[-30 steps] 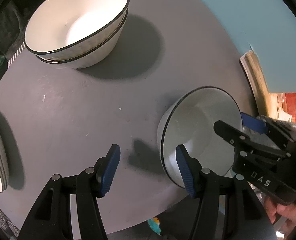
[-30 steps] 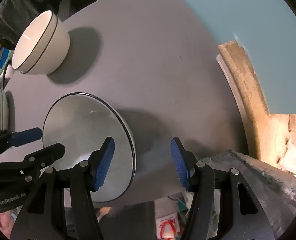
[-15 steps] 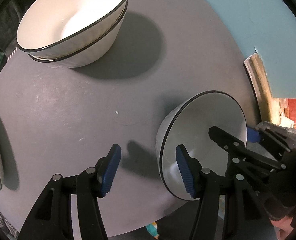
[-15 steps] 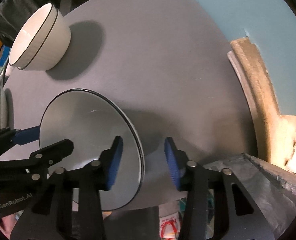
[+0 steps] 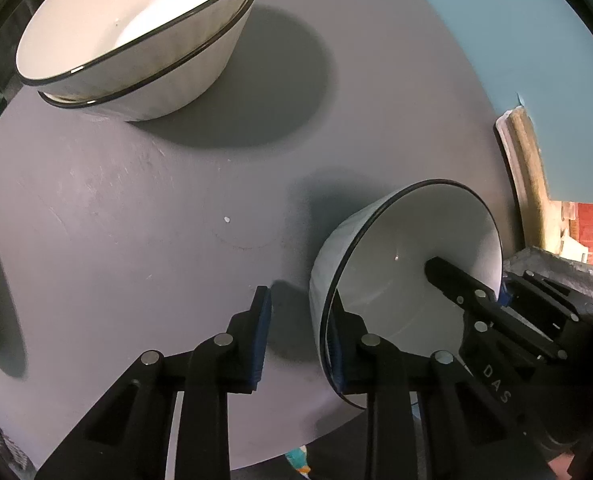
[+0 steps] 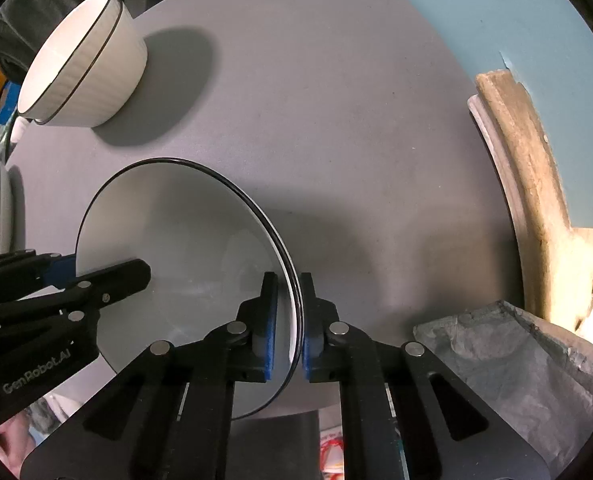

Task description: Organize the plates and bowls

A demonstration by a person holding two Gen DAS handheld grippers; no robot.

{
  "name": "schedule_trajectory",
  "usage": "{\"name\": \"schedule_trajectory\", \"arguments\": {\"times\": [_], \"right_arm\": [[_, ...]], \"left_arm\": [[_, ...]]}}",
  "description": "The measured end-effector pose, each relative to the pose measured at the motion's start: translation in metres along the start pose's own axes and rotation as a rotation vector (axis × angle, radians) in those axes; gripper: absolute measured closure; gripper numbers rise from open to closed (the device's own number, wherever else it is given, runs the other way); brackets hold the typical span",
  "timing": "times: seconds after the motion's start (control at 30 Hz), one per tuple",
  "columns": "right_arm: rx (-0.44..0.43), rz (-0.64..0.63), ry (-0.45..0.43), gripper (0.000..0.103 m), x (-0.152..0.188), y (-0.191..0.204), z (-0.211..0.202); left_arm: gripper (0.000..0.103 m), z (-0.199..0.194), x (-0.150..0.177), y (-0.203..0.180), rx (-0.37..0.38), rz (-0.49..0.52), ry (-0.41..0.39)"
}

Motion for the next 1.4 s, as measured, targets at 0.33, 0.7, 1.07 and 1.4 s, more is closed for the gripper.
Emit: {"name": "schedule_trajectory", "arguments": {"times": [0.33, 0.7, 1.07, 1.4], "right_arm": [[0.015, 0.005, -0.005, 0.095, 0.010, 0.001, -0.006], [0.018, 0.014, -0.001, 0.098, -0.005, 0.004, -0.020], [0.002, -0.051, -0.013, 0.098, -0.022, 0.032, -0.046], [-0.024, -0.129, -0.066, 0.098, -0.052, 0.063, -0.074]], "left_arm": [[0.092, 0.007, 0.008, -0.003, 0.009, 0.061, 0.003], [0.094, -0.001, 0.009, 0.007, -0.018, 0.062, -0.024], [0.094, -0.034, 0.017, 0.024, -0.044, 0.022, -0.068], [0.094, -0.081, -0.006, 0.059, -0.069, -0.034, -0.151]]}}
Point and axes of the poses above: each gripper's, at about its wrist camera, not at the fingertips, and z roughly the way its jaws point, y to its left, x to its underside, the point moved 6 cm from there along z, roughly the way its jaws point, and after that the axes turned 13 degrees about -y, right-handed, at the moved point
